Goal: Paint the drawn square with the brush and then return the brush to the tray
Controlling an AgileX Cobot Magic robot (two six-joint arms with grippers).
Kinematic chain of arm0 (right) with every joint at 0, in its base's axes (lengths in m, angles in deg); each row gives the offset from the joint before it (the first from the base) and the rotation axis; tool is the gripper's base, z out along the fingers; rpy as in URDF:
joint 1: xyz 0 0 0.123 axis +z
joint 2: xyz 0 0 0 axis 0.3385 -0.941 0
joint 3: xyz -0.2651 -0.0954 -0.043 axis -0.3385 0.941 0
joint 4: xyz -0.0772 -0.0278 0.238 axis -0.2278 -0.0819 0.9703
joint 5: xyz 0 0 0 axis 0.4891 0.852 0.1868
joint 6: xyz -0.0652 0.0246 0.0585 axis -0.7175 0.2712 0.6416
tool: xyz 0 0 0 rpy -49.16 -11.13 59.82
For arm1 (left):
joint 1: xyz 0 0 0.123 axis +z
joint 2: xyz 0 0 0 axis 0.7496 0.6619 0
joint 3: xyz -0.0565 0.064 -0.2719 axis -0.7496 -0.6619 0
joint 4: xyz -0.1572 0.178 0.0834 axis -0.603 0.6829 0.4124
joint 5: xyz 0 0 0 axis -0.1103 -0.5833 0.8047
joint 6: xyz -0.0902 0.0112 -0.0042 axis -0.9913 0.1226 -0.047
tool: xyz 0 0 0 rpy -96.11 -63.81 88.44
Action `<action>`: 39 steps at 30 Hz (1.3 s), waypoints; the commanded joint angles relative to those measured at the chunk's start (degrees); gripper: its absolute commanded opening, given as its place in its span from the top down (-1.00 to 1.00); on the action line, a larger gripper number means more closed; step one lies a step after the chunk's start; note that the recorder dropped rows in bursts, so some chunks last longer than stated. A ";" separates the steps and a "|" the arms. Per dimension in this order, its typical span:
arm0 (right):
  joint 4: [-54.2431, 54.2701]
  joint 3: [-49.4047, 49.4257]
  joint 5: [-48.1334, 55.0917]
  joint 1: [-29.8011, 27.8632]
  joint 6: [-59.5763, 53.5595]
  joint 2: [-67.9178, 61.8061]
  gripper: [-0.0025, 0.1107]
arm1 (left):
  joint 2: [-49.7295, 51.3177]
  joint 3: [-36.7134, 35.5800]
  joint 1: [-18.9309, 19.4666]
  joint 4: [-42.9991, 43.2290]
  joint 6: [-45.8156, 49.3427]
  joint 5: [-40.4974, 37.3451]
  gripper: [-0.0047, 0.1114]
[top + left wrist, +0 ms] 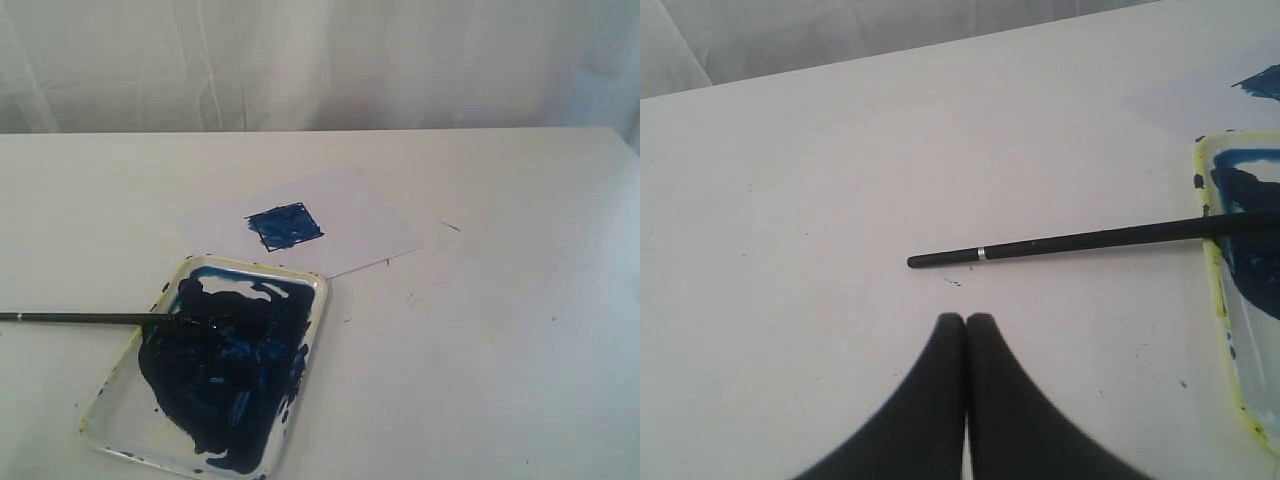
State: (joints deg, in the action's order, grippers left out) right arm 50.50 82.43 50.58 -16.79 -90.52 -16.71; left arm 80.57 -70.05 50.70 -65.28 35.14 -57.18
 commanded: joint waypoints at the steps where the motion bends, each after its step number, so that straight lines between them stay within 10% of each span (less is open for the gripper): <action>1: 0.00 0.12 -0.56 -0.32 0.24 0.26 0.96 | -0.21 -0.24 -0.20 -0.13 -0.20 0.01 0.92; 39: 0.00 0.12 -0.56 -0.30 0.60 0.26 0.96 | -0.21 -0.24 -0.20 3.24 -5.18 -0.40 0.92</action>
State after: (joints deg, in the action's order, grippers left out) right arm 50.50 82.43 50.58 -16.79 -90.17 -16.71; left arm 80.57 -70.05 50.70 -62.05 30.64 -57.41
